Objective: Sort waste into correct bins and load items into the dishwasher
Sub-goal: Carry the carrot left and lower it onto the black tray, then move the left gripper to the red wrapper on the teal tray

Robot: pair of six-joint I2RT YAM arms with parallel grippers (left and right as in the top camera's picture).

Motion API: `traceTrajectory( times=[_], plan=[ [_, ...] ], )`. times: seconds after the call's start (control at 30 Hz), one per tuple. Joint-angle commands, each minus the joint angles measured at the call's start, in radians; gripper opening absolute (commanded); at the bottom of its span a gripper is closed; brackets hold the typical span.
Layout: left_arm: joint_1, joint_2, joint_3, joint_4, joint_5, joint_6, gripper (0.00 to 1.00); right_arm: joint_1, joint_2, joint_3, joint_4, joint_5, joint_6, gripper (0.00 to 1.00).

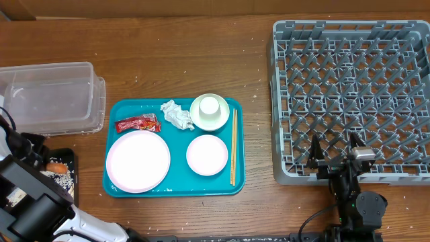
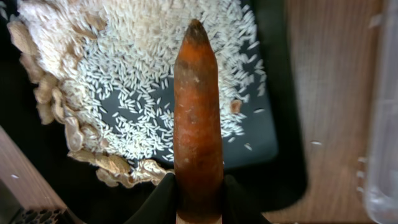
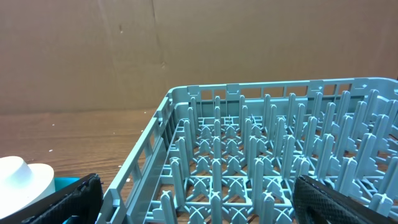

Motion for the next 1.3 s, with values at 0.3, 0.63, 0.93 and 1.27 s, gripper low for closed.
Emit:
traceTrajectory(
  times=[0.3,0.63,0.93,1.27],
  plan=[
    [0.058,-0.001,-0.053,0.04,-0.064,-0.025,0.17,0.004,-0.01,-0.01,0.004,0.009,0.005,1.0],
    [0.094,-0.001,-0.053,0.035,-0.116,-0.023,0.3,0.004,-0.01,-0.01,0.004,0.009,0.005,1.0],
    [0.092,-0.007,-0.021,0.025,0.129,0.099,0.3,0.004,-0.01,-0.01,0.004,0.01,0.005,1.0],
    [0.018,-0.177,0.04,0.007,0.536,0.269,0.41,0.004,-0.01,-0.01,0.004,0.009,0.005,1.0]
  ],
)
